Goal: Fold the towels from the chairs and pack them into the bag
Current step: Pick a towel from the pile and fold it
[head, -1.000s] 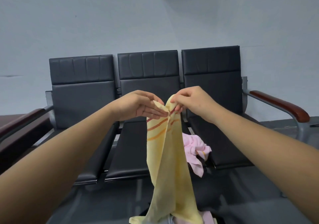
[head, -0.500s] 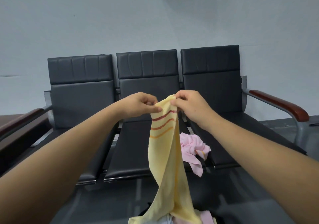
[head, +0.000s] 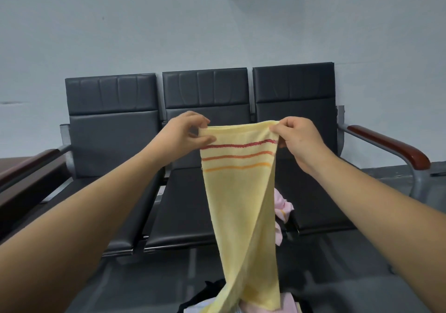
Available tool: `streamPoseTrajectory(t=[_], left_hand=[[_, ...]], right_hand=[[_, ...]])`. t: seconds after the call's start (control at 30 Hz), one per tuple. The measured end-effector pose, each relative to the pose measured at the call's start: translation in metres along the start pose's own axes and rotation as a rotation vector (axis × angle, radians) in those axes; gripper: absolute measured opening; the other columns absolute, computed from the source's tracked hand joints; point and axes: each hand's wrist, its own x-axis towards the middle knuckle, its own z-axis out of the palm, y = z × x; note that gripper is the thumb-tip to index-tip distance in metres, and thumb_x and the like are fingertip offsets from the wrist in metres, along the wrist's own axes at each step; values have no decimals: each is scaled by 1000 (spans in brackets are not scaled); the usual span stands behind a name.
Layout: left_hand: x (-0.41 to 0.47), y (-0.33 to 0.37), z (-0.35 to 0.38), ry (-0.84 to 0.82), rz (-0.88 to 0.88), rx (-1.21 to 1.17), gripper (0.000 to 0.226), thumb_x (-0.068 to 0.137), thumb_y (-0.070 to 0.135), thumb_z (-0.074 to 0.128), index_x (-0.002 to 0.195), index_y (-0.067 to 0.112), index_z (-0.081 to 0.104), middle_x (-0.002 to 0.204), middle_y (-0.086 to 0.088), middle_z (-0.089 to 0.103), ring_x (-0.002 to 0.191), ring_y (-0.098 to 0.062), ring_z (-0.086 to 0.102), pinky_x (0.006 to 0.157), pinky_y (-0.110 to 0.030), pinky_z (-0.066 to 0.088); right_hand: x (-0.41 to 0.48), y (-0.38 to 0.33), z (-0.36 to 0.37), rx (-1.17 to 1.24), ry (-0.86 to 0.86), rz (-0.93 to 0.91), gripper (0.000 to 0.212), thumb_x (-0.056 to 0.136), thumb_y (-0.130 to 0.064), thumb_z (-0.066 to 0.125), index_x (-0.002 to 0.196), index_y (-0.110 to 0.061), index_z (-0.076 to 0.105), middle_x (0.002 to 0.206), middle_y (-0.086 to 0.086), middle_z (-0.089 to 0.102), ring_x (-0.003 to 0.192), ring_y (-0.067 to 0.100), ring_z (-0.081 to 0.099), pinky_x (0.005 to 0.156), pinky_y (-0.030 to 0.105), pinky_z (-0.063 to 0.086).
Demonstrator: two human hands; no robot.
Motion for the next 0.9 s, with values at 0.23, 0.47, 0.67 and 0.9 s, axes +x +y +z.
streamPoseTrajectory(t=[0.23, 0.47, 0.67, 0.9], left_hand=[[-1, 5, -13, -478, -208, -87, 17, 100, 23, 64, 96, 11, 74, 89, 1, 79, 86, -12, 75, 84, -21, 54], [-2, -3, -18, -205, -156, -389, 11, 93, 27, 69, 91, 17, 66, 92, 2, 76, 88, -12, 71, 92, -34, 58], [10, -1, -14, -164, -222, -342, 15, 91, 17, 76, 94, 8, 64, 89, -11, 77, 87, -23, 76, 93, -42, 59], [28, -8, -8, -411, -306, 176, 10, 96, 33, 68, 99, 25, 74, 78, 9, 78, 75, -7, 75, 78, -24, 57]], right_hand=[[1, -4, -10, 85, -129, -33, 18, 98, -12, 62, 86, -3, 72, 81, 9, 70, 80, 21, 67, 79, 35, 58], [10, -7, -12, 488, -172, 51, 18, 99, -7, 56, 98, 5, 69, 86, 12, 68, 83, 25, 68, 85, 43, 58], [24, 9, -13, 212, -268, 125, 17, 96, -4, 60, 81, -7, 67, 86, 11, 65, 91, 31, 61, 86, 47, 56], [58, 7, 2, -94, -203, 69, 18, 85, -2, 77, 97, -14, 74, 93, 7, 72, 79, 19, 62, 64, 31, 51]])
